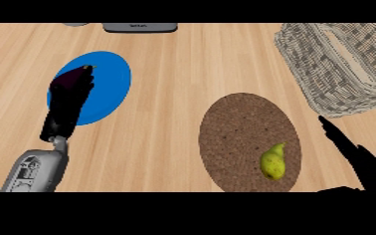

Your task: Pick the pear from the placemat and place it in the basket

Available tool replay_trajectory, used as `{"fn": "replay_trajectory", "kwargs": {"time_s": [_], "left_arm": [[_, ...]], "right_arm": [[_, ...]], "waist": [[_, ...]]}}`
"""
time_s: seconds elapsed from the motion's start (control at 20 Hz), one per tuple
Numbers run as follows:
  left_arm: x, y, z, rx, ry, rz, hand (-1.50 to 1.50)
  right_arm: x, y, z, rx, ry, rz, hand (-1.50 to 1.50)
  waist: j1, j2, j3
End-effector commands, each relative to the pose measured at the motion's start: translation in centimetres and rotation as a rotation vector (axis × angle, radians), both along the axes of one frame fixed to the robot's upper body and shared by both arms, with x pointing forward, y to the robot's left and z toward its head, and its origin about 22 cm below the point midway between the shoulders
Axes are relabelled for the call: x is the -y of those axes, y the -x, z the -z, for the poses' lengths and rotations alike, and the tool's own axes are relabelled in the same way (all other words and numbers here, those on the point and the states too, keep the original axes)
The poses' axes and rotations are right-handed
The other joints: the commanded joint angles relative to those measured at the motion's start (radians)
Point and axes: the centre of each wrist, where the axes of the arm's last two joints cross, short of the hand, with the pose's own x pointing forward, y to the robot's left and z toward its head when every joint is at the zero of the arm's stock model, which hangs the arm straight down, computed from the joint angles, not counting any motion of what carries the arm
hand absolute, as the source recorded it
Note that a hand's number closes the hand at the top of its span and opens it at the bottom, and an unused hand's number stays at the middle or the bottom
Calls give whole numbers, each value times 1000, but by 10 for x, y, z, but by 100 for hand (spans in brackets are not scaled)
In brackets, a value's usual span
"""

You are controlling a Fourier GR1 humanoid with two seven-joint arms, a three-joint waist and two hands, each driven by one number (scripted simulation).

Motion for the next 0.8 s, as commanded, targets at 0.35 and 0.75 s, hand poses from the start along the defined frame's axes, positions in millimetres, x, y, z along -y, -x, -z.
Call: {"fn": "replay_trajectory", "kwargs": {"time_s": [0.35,0.75], "left_arm": [[-3,-4,5,3,2,12,0],[-15,8,-4,-7,11,11,0]], "right_arm": [[-26,-17,22,6,11,-10,-150],[-48,-30,54,-41,0,-24,-150]], "waist": [[-2,0,0],[3,0,0]]}}
